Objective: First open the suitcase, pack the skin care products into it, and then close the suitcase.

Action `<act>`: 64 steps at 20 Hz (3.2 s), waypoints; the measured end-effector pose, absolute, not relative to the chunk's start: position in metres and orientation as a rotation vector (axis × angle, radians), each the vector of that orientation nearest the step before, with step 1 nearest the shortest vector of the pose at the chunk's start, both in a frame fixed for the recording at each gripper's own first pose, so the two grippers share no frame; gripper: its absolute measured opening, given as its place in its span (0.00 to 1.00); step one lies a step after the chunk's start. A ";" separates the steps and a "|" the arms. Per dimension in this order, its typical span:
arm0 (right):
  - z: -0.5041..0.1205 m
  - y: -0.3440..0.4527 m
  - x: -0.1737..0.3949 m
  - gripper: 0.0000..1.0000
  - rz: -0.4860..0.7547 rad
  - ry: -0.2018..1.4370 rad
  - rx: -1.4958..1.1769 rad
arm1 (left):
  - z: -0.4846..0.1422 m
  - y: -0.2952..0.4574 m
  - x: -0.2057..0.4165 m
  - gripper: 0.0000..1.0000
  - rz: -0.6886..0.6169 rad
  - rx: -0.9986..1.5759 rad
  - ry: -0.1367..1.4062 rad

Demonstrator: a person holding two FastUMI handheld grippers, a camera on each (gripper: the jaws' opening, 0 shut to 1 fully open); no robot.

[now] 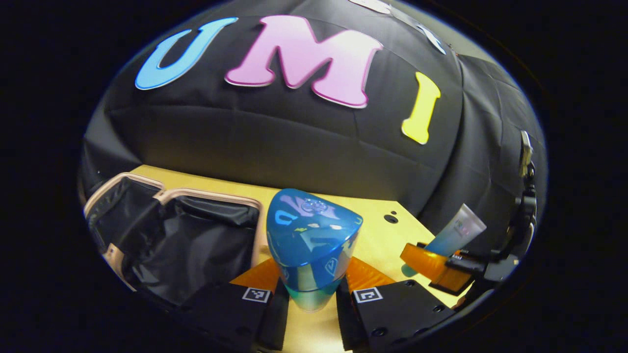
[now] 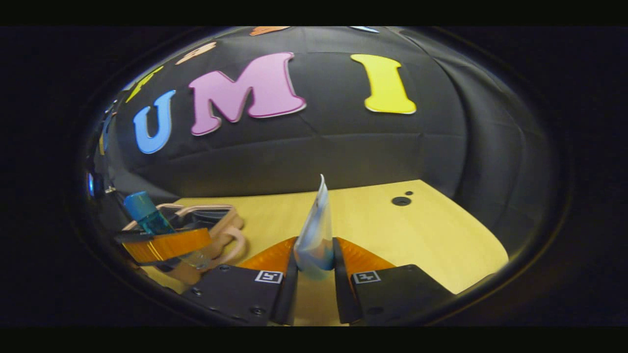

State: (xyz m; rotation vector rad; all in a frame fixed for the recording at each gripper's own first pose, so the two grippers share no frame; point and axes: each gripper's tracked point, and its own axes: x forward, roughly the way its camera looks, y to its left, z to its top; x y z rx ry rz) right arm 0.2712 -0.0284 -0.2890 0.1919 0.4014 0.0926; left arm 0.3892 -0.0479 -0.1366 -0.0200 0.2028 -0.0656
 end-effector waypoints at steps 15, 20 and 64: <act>-0.286 0.163 0.287 0.36 0.390 0.522 0.285 | -0.208 0.151 0.395 0.47 0.184 0.105 0.587; -0.300 0.163 0.281 0.36 0.390 0.592 0.310 | -0.214 0.152 0.416 0.47 0.197 0.147 0.664; -0.321 0.260 0.276 0.89 0.280 0.697 0.139 | -0.099 0.379 0.213 0.93 0.477 -0.312 0.244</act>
